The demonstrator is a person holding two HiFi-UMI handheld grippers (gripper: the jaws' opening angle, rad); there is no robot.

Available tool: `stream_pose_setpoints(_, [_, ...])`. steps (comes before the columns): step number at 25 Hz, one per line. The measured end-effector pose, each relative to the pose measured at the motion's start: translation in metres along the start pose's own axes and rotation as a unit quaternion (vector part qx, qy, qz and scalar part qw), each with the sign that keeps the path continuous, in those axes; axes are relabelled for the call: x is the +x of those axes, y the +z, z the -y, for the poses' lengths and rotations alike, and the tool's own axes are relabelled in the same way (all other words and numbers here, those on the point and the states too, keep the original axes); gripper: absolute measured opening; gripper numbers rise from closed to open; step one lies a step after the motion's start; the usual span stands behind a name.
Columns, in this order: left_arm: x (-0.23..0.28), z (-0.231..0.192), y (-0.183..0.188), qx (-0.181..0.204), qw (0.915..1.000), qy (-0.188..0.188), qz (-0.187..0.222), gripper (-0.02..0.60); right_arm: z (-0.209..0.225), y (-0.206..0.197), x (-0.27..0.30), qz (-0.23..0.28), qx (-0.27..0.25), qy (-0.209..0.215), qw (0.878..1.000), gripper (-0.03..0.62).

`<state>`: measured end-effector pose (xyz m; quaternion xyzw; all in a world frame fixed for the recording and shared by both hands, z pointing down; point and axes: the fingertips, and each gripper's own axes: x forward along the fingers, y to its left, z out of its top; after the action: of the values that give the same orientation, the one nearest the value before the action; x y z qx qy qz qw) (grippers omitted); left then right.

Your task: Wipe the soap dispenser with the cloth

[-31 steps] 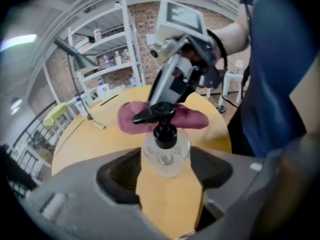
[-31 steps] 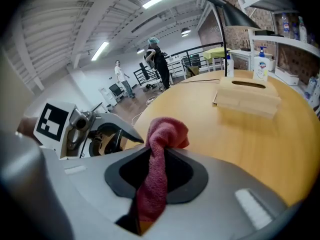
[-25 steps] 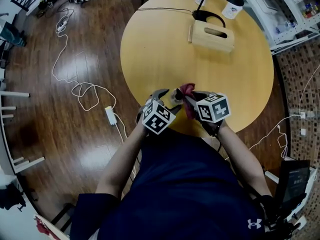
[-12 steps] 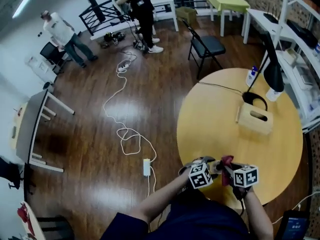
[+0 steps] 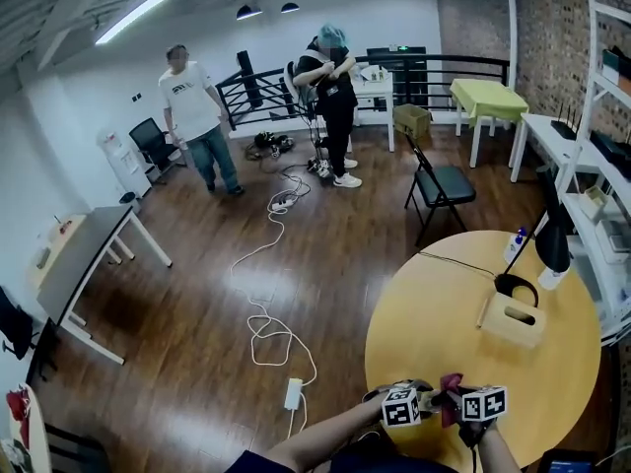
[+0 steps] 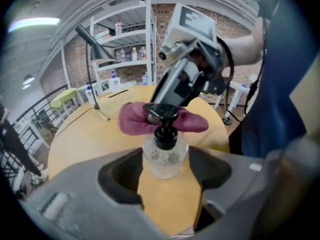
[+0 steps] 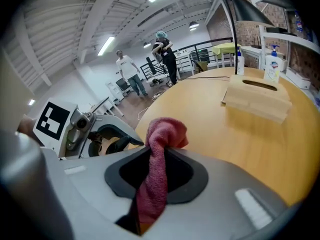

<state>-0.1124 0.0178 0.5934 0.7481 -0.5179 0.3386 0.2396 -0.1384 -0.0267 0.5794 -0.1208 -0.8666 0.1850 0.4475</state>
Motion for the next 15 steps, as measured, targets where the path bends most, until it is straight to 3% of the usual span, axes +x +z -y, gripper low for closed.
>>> stream_pose_setpoints(3, [-0.006,-0.004,0.0,0.008,0.9998,0.003,-0.017,0.302,-0.004,0.001,-0.003,0.004,-0.001,-0.004,1.0,0.081])
stream_pose_setpoints(7, [-0.011,0.001,0.0,-0.09,0.9941,0.061,0.002,0.316,-0.013,-0.019,-0.015,0.015,0.015,-0.005,1.0,0.081])
stream_pose_setpoints(9, [-0.009,0.005,0.0,-0.11,0.991,0.075,0.016,0.305,-0.018,-0.029,-0.019,0.015,0.019,-0.005,1.0,0.081])
stream_pose_setpoints(11, [-0.007,0.004,-0.002,-0.084,0.9939,0.068,0.019,0.287,-0.019,-0.03,-0.022,0.009,0.014,-0.008,1.0,0.081])
stream_pose_setpoints(15, [-0.006,0.0,-0.004,0.002,1.0,-0.002,0.009,0.282,-0.012,-0.016,-0.015,0.006,0.011,0.005,1.0,0.083])
